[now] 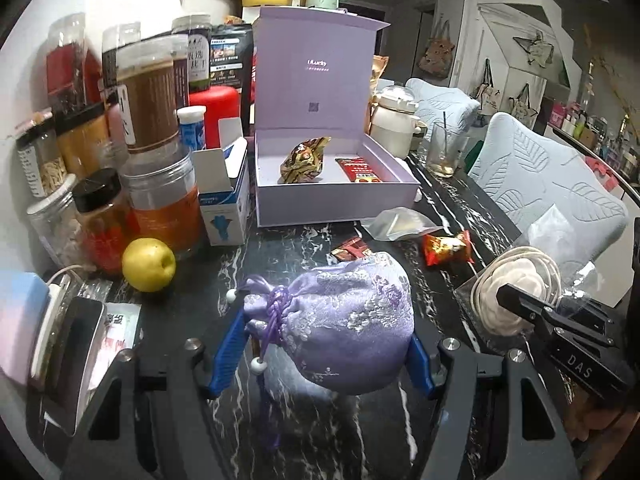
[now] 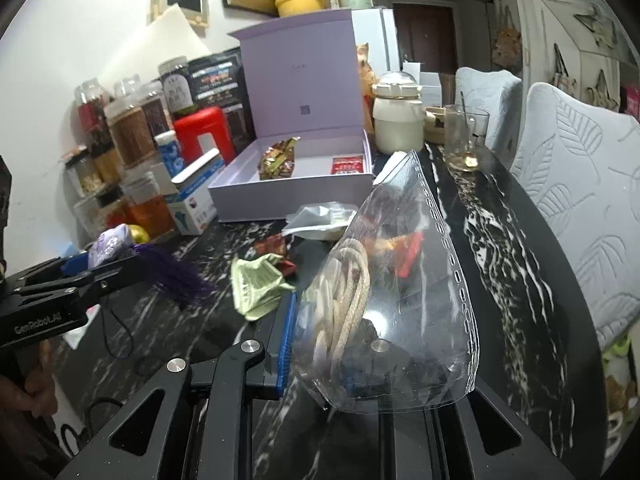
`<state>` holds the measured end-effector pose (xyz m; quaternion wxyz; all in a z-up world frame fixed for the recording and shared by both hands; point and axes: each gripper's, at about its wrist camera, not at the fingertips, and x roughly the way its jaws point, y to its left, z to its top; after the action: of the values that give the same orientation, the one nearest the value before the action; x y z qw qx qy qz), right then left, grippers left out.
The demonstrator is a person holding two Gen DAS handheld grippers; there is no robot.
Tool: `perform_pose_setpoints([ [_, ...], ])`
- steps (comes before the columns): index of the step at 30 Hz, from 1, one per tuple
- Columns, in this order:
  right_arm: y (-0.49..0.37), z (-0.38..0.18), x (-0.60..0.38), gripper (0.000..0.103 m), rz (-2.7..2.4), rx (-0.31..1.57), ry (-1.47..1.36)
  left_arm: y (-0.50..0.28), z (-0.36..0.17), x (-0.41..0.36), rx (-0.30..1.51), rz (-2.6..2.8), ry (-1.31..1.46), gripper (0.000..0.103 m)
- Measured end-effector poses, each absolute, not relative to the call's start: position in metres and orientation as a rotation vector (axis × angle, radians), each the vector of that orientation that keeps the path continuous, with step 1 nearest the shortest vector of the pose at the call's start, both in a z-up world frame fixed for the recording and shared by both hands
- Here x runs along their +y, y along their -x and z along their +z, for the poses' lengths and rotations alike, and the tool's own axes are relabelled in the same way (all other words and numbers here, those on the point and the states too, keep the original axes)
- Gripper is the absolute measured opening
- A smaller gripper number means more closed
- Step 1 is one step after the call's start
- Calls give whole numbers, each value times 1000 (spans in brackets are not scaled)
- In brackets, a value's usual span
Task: Organize soft objects
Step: 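Lift the pouch and clear bag with both grippers and carry them over the lilac box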
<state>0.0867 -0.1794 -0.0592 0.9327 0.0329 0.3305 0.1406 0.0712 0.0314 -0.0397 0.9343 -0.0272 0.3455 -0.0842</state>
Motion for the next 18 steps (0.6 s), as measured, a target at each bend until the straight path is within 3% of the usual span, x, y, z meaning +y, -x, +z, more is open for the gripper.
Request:
perform_pose_setpoints([
  [18, -44, -27, -178, 20, 370, 629, -102, -58, -13, 23, 693, -244, 45, 68],
])
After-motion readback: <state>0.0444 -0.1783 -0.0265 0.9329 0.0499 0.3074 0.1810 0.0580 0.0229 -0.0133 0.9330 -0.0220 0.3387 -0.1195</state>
